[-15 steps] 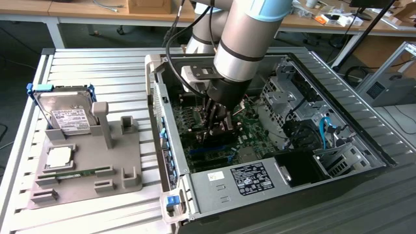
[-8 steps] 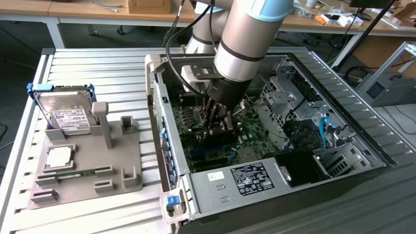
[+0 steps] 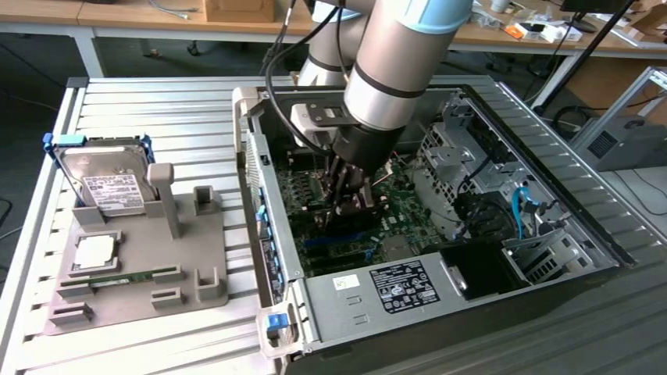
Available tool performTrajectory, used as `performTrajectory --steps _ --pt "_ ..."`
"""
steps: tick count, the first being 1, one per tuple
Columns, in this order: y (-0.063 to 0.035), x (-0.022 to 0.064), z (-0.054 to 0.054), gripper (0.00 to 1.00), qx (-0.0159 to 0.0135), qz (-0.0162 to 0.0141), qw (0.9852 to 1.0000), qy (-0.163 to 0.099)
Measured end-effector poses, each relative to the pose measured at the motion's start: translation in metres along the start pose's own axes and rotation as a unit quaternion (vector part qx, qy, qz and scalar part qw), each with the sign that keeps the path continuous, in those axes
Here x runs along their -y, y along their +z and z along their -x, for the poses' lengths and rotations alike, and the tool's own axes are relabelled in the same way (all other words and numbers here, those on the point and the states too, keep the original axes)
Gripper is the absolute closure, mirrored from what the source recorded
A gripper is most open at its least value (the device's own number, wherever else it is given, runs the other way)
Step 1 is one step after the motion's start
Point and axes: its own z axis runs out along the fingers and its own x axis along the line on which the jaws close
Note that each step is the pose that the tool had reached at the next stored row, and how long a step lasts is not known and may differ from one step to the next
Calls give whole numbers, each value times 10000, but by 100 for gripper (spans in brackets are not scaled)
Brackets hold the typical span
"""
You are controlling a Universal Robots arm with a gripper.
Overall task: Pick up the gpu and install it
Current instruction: 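Press down on the gpu until it lock into place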
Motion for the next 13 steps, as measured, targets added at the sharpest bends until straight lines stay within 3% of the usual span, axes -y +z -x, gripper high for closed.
performTrajectory --steps 5,11,13 --pt "-47 -4 -2 73 49 -2 10000 -4" --pt "-51 -4 -7 73 55 0 10000 -5" --pt "-75 -7 -7 73 71 -1 10000 -6"
